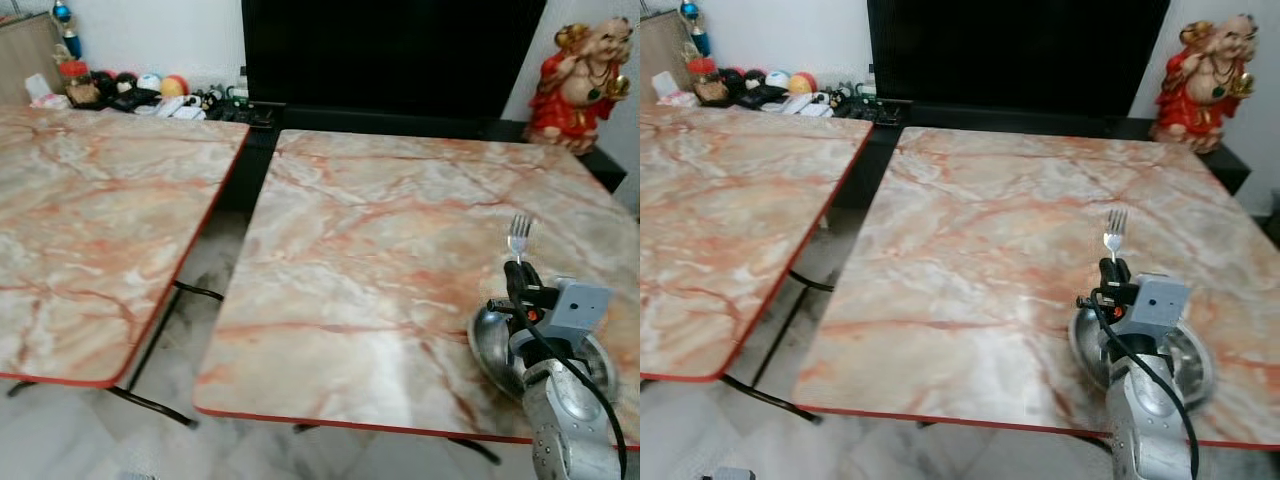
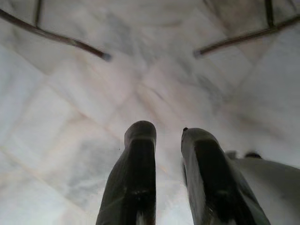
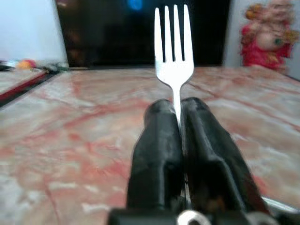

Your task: Setting the table

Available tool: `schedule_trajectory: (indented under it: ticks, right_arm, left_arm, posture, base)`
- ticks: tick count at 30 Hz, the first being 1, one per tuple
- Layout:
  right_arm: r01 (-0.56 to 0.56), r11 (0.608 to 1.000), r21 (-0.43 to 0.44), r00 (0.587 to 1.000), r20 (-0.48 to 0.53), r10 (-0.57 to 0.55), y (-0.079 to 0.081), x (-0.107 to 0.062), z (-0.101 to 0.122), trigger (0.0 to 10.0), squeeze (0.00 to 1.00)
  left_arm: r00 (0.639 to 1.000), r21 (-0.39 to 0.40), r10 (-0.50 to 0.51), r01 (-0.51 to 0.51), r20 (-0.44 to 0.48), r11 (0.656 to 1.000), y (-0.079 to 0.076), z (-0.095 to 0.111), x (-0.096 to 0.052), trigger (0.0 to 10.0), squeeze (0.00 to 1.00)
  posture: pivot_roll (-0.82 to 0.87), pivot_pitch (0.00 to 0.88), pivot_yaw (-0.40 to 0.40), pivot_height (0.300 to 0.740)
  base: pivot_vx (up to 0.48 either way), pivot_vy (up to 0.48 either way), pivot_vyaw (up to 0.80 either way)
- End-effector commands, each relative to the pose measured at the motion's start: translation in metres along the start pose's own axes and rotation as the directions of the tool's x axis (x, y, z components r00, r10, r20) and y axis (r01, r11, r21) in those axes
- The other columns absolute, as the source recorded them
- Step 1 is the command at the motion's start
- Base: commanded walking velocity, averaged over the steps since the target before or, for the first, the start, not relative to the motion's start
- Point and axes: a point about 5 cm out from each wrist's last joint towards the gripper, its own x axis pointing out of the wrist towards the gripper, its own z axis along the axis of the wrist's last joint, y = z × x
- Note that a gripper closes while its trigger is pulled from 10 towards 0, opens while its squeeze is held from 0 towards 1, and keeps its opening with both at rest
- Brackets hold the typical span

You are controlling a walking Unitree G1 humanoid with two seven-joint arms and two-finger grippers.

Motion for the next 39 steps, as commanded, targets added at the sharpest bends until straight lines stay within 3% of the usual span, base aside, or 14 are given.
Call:
schedule_trajectory:
  ticks: [1,7,11,17,18,20,25,34,39]
  right_arm:
    - [0.013,1.0,-0.011,0.999,0.035,-0.012,-0.003,0.002,0.01,10.0,0.0]
    - [0.04,0.999,-0.03,0.994,0.1,-0.037,-0.009,0.006,0.027,10.0,0.0]
    - [0.106,0.992,-0.062,0.985,0.145,-0.096,-0.023,0.009,0.042,10.0,0.0]
    - [0.171,0.974,-0.152,0.984,0.082,-0.16,-0.04,0.01,0.041,10.0,0.0]
    - [0.188,0.961,-0.203,0.982,0.005,-0.191,-0.047,0.01,0.033,10.0,0.0]
    - [0.185,0.956,-0.226,0.972,-0.102,-0.212,-0.052,0.008,0.02,10.0,0.0]
    - [0.145,0.957,-0.25,0.944,-0.254,-0.209,-0.055,0.003,0.0,10.0,0.0]
    - [0.026,0.98,-0.197,0.892,-0.437,-0.112,-0.056,0.004,-0.021,10.0,0.0]
    - [0.027,0.981,-0.194,0.875,-0.471,-0.117,-0.059,0.005,-0.029,10.0,0.0]
  left_arm:
    - [1.0,-0.01,0.006,-0.006,-0.013,1.0,0.001,-0.003,-0.001,10.0,0.0]
    - [1.0,-0.019,0.016,-0.016,-0.018,1.0,0.002,-0.003,-0.001,10.0,0.0]
    - [1.0,-0.019,0.016,-0.016,-0.016,1.0,0.003,-0.003,-0.001,10.0,0.0]
    - [1.0,-0.021,0.013,-0.013,-0.023,1.0,0.002,-0.004,-0.002,10.0,0.0]
    - [1.0,-0.022,0.012,-0.013,-0.024,1.0,0.002,-0.004,-0.002,10.0,0.0]
    - [1.0,-0.024,0.009,-0.01,-0.025,1.0,0.001,-0.005,-0.001,10.0,0.0]
    - [1.0,-0.027,0.005,-0.006,-0.031,1.0,0.0,-0.007,-0.002,10.0,0.0]
    - [0.999,-0.03,-0.001,0.0,-0.035,1.0,0.0,-0.007,-0.002,10.0,0.0]
    - [0.999,-0.028,-0.004,0.003,-0.036,1.0,0.0,-0.006,-0.002,10.0,0.0]
  posture:
    - [0.08,0.07,-0.033,0.74]
    - [0.08,0.069,-0.031,0.74]
    - [0.07,0.071,-0.031,0.74]
    - [0.07,0.074,-0.032,0.74]
    - [0.07,0.075,-0.032,0.74]
    - [0.07,0.076,-0.032,0.74]
    - [0.07,0.079,-0.03,0.74]
    - [0.07,0.081,-0.027,0.74]
    - [0.07,0.082,-0.023,0.74]
  base:
    - [0.0,-0.465,0.0]
    - [0.0,-0.153,0.0]
    - [0.0,0.0,0.0]
    - [0.0,0.0,0.0]
    - [0.0,0.0,0.0]
    - [0.0,0.0,0.0]
    - [0.0,0.0,0.0]
    - [0.0,0.0,0.0]
    - [0.0,0.0,0.0]
